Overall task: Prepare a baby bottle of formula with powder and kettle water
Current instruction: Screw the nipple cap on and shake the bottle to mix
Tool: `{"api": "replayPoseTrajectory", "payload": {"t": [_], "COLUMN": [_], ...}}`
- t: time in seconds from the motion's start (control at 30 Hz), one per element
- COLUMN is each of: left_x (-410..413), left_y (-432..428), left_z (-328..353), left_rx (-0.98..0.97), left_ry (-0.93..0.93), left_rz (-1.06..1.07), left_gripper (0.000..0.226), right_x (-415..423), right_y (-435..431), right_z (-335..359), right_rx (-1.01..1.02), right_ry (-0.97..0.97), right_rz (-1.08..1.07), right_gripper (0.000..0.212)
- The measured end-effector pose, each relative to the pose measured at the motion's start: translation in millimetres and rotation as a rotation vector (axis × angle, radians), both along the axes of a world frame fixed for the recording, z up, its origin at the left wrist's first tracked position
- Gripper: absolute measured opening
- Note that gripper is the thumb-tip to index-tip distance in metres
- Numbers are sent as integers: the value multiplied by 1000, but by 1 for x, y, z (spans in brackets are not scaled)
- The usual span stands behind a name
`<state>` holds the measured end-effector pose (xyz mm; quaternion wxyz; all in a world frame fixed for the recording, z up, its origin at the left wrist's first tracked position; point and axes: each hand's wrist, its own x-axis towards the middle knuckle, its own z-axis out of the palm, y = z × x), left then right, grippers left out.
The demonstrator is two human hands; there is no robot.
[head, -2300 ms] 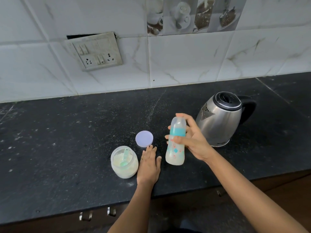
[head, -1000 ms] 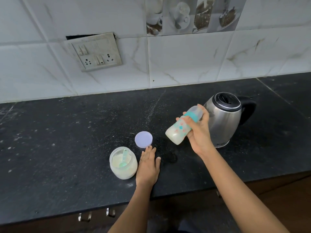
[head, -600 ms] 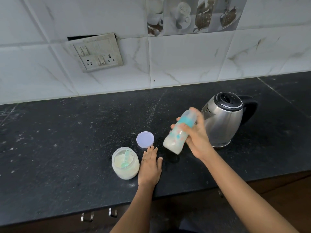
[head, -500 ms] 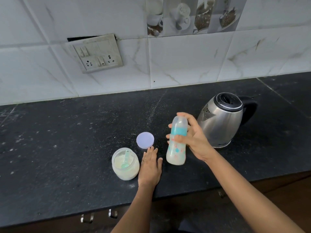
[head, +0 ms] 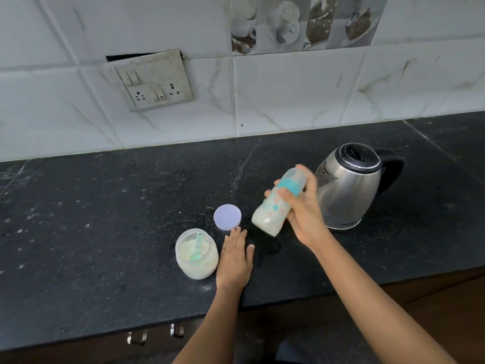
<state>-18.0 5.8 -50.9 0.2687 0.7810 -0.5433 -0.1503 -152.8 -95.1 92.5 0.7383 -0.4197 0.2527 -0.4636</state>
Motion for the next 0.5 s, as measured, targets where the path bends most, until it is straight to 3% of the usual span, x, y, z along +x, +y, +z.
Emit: {"api": "replayPoseTrajectory", "payload": {"t": [0.1,0.23,0.3,0.4,0.43,0.5], "left_x": [0,0,0,1,1,0], "left_y": [1,0,0,1,1,0], "left_z": [1,0,0,0,0,0], "left_rx": [-17,-20,-13,-8,-10,-19], "left_ry": [-7,6,0,-9,-11,-2], "left_rz": [-8,1,-3,-16,-14,-4], "left_gripper": [48,48,48,49,49,48], "right_x": [-9,0,-2,-11,-12,-7], "right_y": [8,1,3,15,15,10], "right_z": [0,5,-2,-10,-11,-6], "right_rx": [-237,53,49,-204,-231,-91], "right_ry": [235,-50,-37,188,210,115], "right_rz": [234,-140,-97,221,223,19], "right_gripper": [76,66,68,74,73,70]}}
